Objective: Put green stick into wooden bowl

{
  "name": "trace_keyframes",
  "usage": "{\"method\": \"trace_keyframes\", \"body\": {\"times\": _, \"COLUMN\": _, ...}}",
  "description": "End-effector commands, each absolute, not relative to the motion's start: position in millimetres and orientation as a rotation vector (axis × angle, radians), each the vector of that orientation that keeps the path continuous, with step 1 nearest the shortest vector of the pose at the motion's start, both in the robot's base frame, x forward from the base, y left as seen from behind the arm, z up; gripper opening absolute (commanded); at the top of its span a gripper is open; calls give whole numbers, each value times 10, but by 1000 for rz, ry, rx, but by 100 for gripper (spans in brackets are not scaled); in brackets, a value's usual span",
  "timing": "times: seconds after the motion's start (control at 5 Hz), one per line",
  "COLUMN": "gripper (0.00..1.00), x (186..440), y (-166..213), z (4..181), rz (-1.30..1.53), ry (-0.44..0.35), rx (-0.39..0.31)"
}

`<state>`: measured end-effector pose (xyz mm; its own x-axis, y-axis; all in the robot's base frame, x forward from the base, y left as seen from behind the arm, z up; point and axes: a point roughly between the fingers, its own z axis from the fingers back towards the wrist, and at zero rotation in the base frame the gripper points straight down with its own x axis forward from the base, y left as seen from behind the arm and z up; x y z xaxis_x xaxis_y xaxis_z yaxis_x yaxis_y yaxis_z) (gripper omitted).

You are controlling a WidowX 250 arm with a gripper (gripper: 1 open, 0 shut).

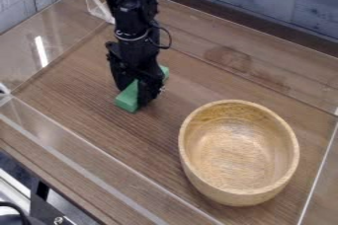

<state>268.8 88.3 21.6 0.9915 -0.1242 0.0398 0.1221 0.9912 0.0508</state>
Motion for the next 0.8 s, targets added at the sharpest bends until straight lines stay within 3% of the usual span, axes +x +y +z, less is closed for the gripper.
{"method": "trace_keyframes", "body": {"times": 0.0, "gripper": 0, "x": 2699, "y": 935, "z": 296, "rz": -101, "ry": -66, "rx": 48}}
{"method": "trace_keyframes", "body": {"times": 0.6, "gripper": 0, "x": 2662, "y": 920, "z": 476, "rz": -30, "ry": -64, "rx": 10}}
